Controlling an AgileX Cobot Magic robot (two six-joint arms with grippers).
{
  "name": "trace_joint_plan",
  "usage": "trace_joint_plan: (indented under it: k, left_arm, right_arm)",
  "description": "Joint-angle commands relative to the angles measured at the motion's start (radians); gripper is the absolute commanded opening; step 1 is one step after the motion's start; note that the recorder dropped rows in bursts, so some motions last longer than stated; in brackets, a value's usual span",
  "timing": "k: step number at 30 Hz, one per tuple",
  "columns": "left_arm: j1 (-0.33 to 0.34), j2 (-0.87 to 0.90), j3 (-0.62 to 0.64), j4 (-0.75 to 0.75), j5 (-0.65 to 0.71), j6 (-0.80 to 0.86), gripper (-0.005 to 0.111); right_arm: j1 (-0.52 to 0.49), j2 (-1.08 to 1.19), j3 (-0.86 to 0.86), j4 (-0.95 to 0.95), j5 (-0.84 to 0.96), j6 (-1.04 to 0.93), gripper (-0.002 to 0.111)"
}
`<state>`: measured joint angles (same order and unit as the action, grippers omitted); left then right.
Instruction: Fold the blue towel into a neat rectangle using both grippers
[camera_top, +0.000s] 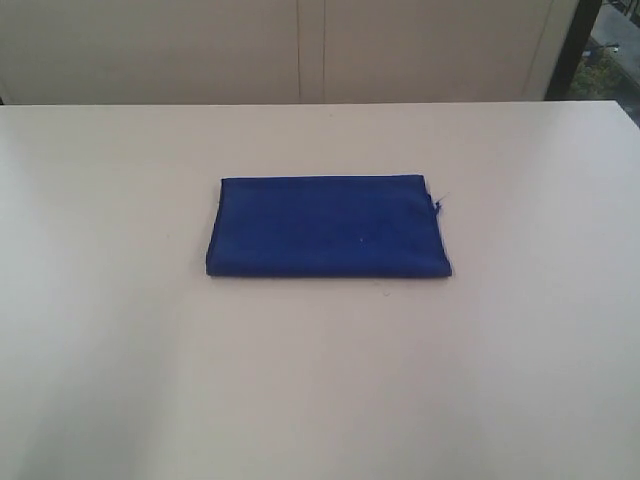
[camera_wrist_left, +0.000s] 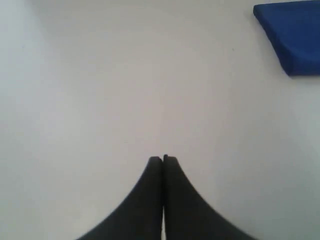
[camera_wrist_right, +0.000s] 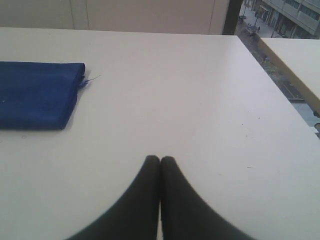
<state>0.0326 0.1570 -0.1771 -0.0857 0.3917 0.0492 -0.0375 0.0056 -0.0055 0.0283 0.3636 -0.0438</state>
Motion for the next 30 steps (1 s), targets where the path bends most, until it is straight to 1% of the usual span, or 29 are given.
trace_joint_plan:
  k: [1,4,6,21,27,30]
  left_arm:
    - [0.002,-0.088,0.123,-0.003,-0.111,-0.002,0.000]
    - [0.002,-0.135,0.177,-0.003,-0.138,-0.002,0.000]
    - [0.002,-0.157,0.177,-0.003,-0.146,-0.002,0.000]
    - [0.002,-0.157,0.177,-0.003,-0.161,-0.004,0.000]
    - [0.002,-0.157,0.177,-0.003,-0.212,-0.024,0.000]
    - [0.002,-0.157,0.177,-0.003,-0.211,-0.024,0.000]
  right_arm:
    - [-0.004,-0.006,0.006,-0.003,-0.014,0.007,0.000]
    - [-0.004,-0.006,0.006,-0.003,-0.014,0.007,0.000]
    - [-0.004,-0.006,0.006,-0.003,-0.014,0.007,0.000]
    - [-0.004,-0.006,0.006,-0.003,-0.014,0.007,0.000]
    - [-0.004,-0.006,0.006,-0.003,-0.014,0.007,0.000]
    - [-0.004,-0.006,0.006,-0.003,-0.014,0.007,0.000]
